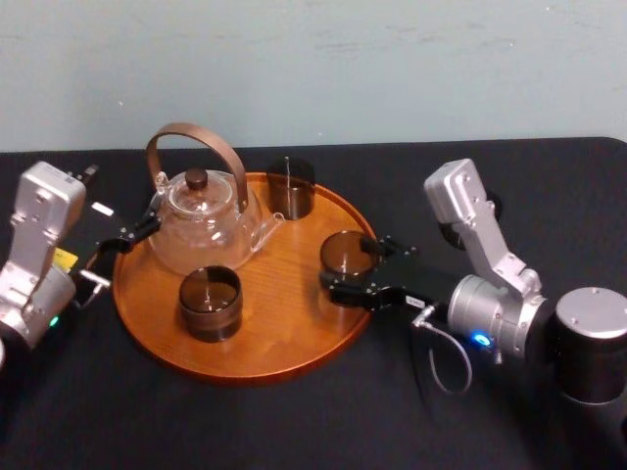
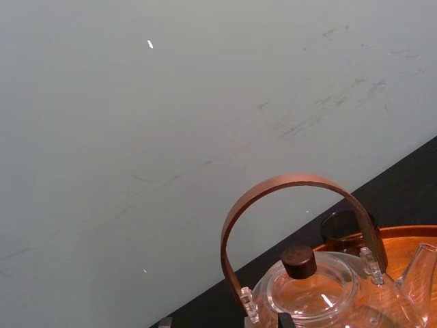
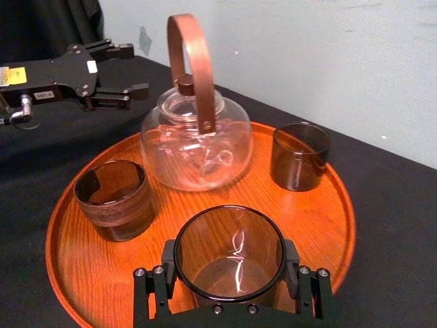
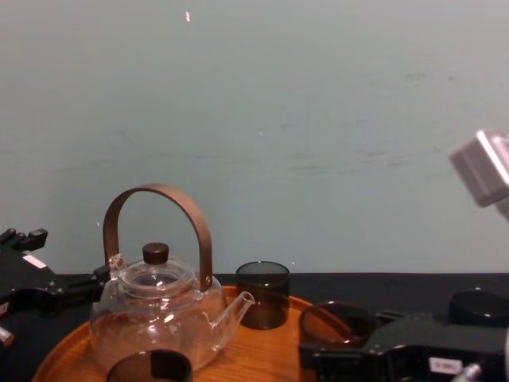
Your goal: Pick up the glass from the table and place it on the tray.
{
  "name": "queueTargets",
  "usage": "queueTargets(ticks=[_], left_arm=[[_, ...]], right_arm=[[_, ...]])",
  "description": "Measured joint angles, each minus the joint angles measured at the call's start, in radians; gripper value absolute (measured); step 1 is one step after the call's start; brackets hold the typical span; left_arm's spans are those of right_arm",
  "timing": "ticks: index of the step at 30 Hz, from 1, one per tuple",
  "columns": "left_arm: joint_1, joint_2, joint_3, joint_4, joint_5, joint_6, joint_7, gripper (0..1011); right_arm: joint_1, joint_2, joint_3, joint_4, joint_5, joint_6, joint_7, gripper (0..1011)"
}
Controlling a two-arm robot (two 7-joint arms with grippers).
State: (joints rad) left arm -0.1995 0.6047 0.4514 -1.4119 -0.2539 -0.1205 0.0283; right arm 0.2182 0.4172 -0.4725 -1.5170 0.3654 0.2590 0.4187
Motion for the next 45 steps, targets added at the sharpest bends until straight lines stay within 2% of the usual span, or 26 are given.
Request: queueTargets(ticks=[9, 17, 28, 45], left_arm=[[0.0, 0.0, 0.0, 0.0, 0.0, 0.0, 0.0, 1001], [0.0, 0.0, 0.0, 0.0, 0.0, 0.0, 0.0, 1001], [0.0, 0.0, 0.0, 0.0, 0.0, 0.0, 0.0, 1002], [0.0, 0.0, 0.0, 0.0, 0.0, 0.0, 0.0, 1001]], right_arm=[[0.022, -0.036, -0.045, 0.022, -0.052, -0.003, -0.022, 916], [0.03, -0.068, -0.059, 0.052, -0.087, -0.03, -0.023, 916], [0.034, -0.095, -0.065, 0.087, -0.095, -0.059, 0.009, 916], [0.04, -0.11, -0.079, 0.12, -0.086, -0.091, 0.042, 916]])
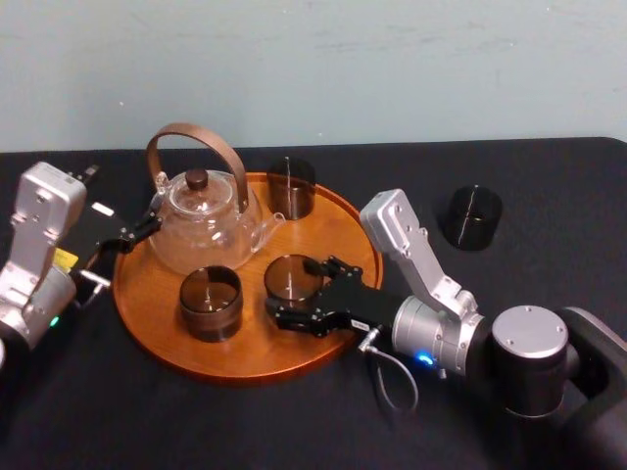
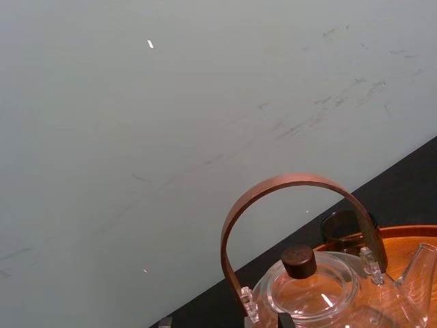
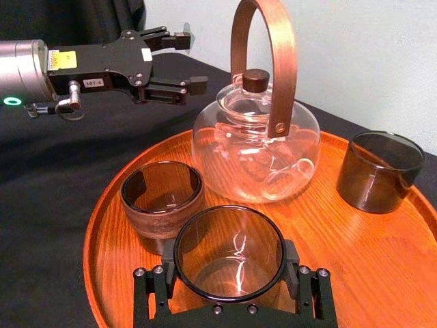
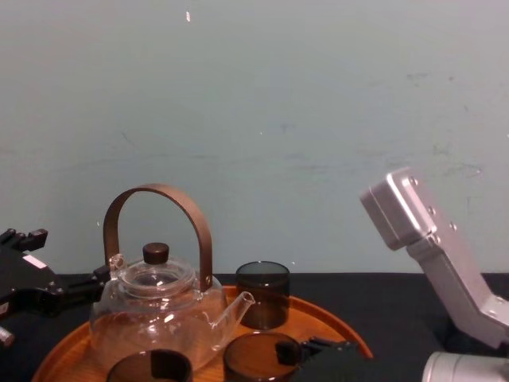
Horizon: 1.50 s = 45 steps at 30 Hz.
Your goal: Pick up the glass from the table and place it on the tray.
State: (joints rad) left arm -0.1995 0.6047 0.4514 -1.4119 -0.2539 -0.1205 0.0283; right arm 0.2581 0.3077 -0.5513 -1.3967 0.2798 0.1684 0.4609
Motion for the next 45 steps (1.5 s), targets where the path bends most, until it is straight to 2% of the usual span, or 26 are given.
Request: queueTargets(ticks=[27, 45], left_arm=[[0.0, 0.0, 0.0, 0.0, 0.0, 0.0, 0.0, 1001], [0.0, 0.0, 0.0, 0.0, 0.0, 0.0, 0.0, 1001]], right_arm=[[0.017, -0.015, -0.016, 0.062, 0.017, -0.01, 0.021, 916], [0.024, -0.019, -0.025, 0.075, 0.009, -0.009, 0.016, 916]])
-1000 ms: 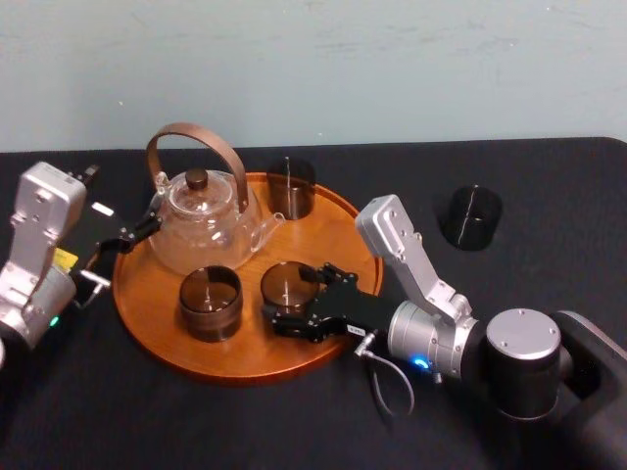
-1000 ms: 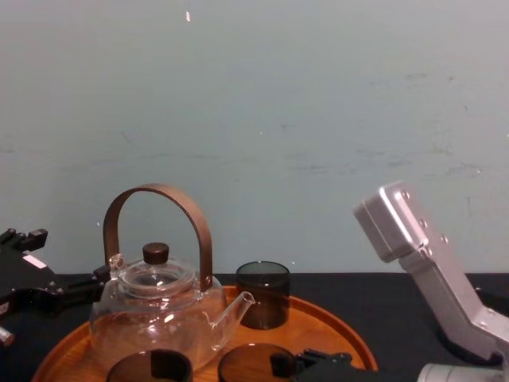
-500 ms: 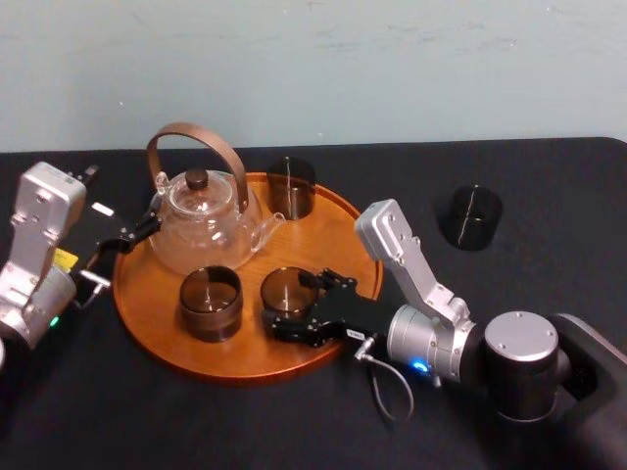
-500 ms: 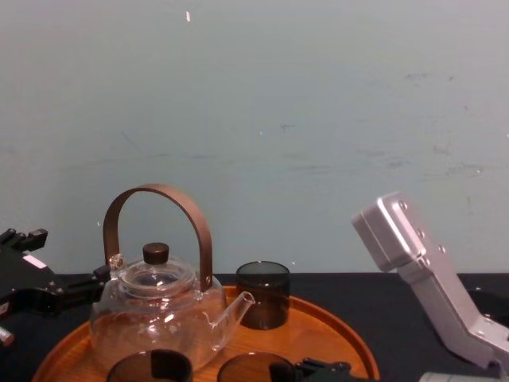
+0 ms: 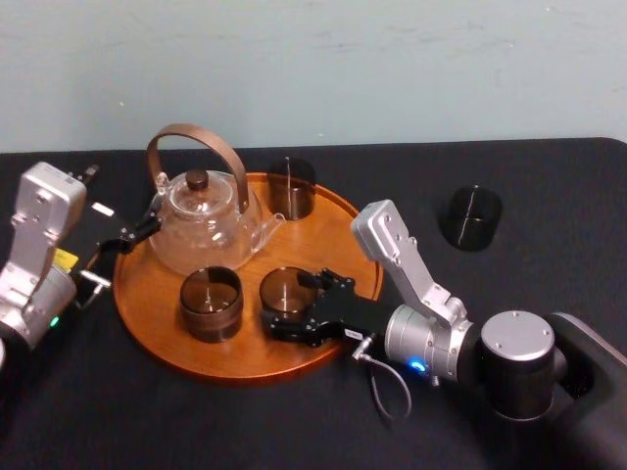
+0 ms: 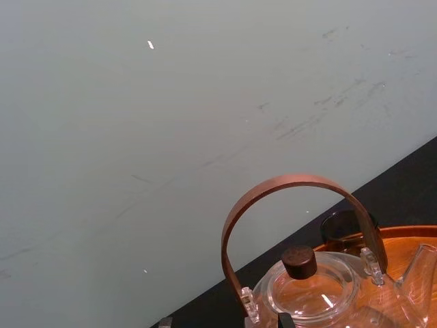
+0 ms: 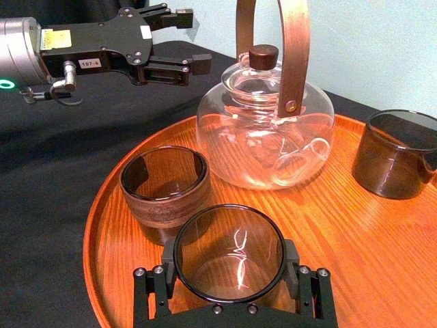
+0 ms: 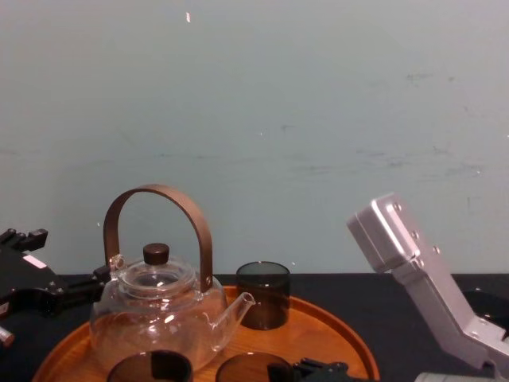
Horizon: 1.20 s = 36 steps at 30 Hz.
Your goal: Pick up the glass from the table and place it on the tray.
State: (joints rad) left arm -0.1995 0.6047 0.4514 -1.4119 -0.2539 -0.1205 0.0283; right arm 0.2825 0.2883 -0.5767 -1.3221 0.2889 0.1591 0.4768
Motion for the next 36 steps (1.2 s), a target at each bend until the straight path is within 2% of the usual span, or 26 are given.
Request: queueTargets(ticks=[7, 11, 25, 36], left_arm=[[0.0, 0.0, 0.0, 0.0, 0.0, 0.0, 0.0, 1001], [0.0, 0.0, 0.0, 0.0, 0.0, 0.0, 0.0, 1001], [0.0, 0.0, 0.0, 0.0, 0.0, 0.0, 0.0, 1001], [0.0, 0.0, 0.0, 0.0, 0.0, 0.0, 0.0, 1001]], right_arm=[[-0.001, 0.001, 0.0, 0.001, -0.002, 0.005, 0.0, 927], [-0.002, 0.001, 0.001, 0.001, -0.002, 0.005, 0.0, 1002], [-0.008, 0.007, 0.01, -0.011, 0.013, 0.016, 0.003, 1002], [-0.038, 0.04, 0.024, -0.097, 0.008, 0.019, -0.02, 1002]])
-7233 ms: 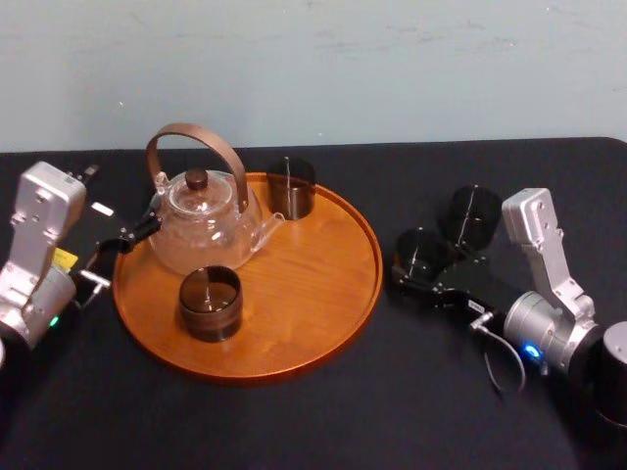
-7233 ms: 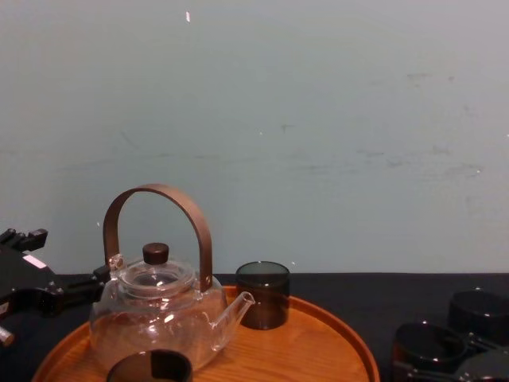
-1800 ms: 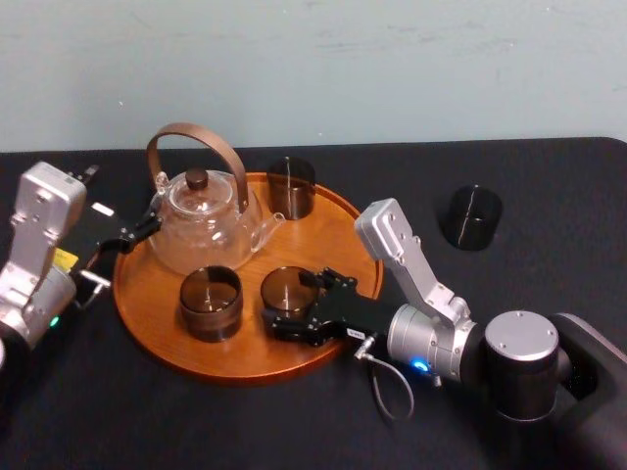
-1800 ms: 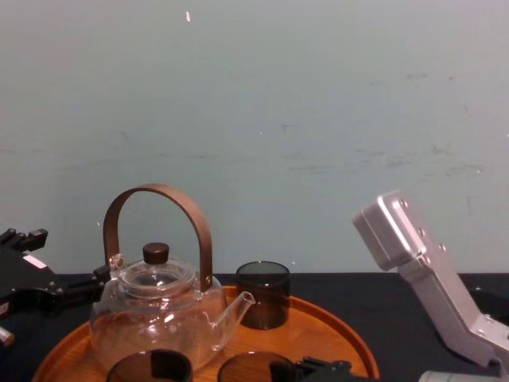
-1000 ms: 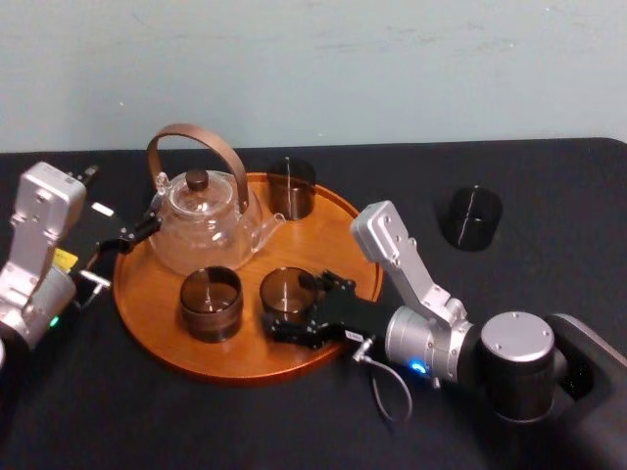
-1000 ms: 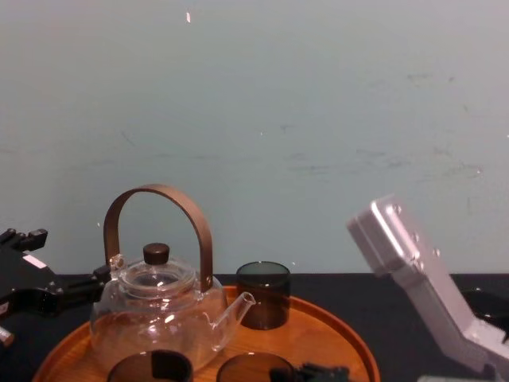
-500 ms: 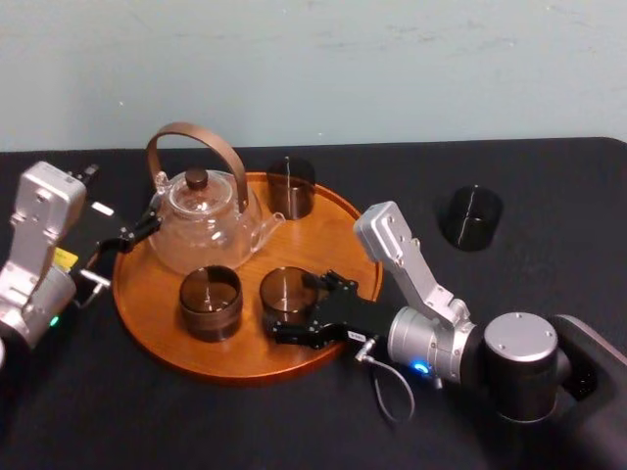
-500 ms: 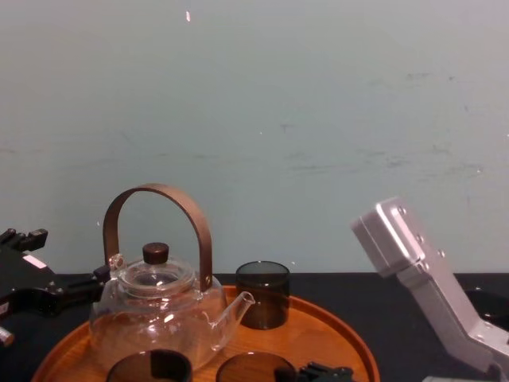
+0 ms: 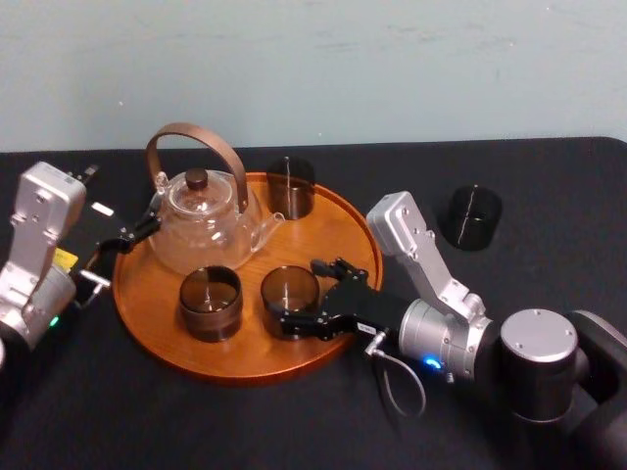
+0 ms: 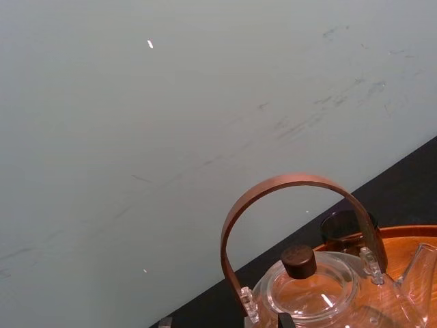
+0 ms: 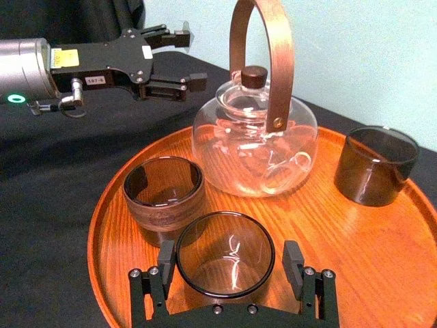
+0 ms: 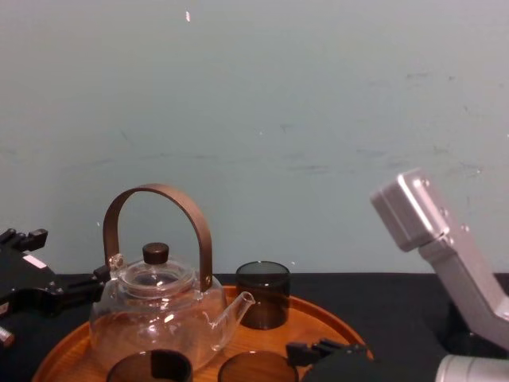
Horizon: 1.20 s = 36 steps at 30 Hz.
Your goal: Pick up the glass from the table and place it on the tray.
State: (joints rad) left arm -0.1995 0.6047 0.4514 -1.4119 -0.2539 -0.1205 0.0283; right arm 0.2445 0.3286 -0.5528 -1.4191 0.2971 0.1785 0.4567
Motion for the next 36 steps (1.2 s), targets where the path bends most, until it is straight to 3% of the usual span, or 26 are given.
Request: queueTargets(ticks=[16, 24, 36], left_arm=[[0.0, 0.0, 0.0, 0.0, 0.0, 0.0, 0.0, 1001], [0.0, 0.0, 0.0, 0.0, 0.0, 0.0, 0.0, 1001], [0.0, 0.0, 0.0, 0.0, 0.0, 0.0, 0.0, 1001]], right_arm=[[-0.061, 0.052, 0.031, -0.143, -0.012, -0.009, -0.02, 1002], [-0.1, 0.081, 0.058, -0.201, 0.023, -0.025, -0.007, 1002], [-0.205, 0.155, 0.152, -0.275, 0.095, -0.072, -0.026, 1002]])
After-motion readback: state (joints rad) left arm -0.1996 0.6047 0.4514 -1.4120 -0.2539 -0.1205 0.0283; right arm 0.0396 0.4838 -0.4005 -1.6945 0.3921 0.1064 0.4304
